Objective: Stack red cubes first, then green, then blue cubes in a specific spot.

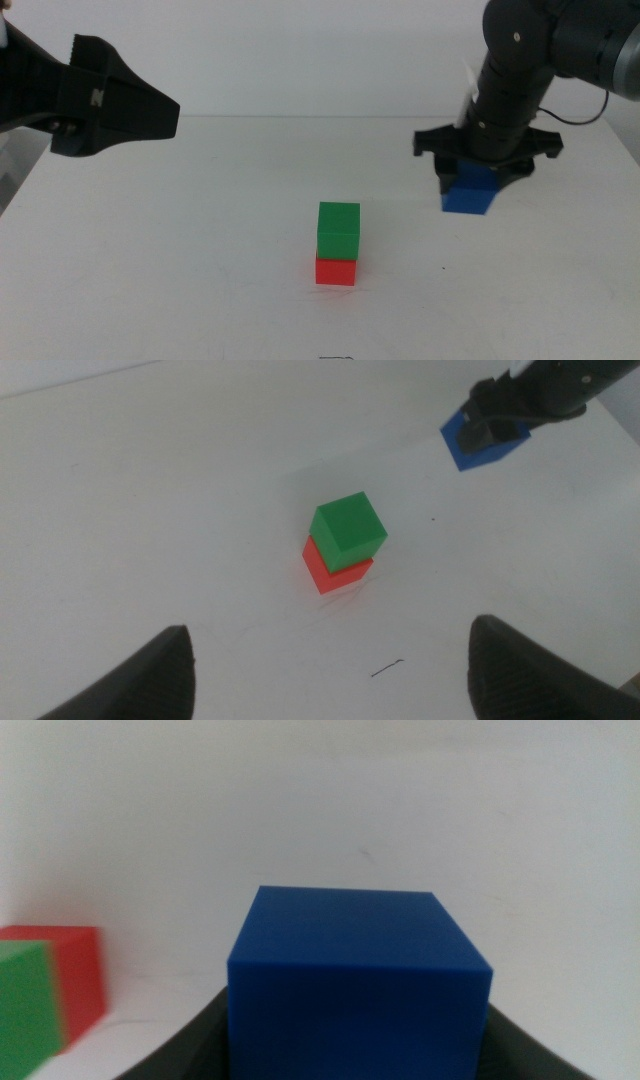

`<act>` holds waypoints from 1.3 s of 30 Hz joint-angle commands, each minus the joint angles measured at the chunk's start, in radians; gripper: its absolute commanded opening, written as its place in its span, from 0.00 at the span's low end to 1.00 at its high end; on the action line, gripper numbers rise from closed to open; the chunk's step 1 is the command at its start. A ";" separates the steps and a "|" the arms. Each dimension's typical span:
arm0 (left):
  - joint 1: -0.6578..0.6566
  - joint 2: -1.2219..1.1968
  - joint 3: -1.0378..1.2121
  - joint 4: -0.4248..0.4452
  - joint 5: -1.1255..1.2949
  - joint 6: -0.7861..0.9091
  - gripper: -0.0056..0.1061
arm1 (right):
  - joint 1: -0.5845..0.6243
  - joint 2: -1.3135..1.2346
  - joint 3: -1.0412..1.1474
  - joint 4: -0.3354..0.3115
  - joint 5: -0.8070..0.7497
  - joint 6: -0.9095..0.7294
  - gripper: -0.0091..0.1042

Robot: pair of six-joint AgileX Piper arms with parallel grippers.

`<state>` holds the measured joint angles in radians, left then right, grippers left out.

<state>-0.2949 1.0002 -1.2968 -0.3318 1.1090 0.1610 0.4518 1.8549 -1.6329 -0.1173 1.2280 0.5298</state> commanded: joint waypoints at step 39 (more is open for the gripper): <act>-0.002 -0.008 -0.025 -0.028 -0.055 0.002 0.89 | 0.300 0.113 -0.360 -0.023 0.074 0.167 0.08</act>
<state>-0.2949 1.0014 -1.2968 -0.3318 1.1090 0.1610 0.7586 2.0362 -1.9592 -0.1208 1.2404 0.7126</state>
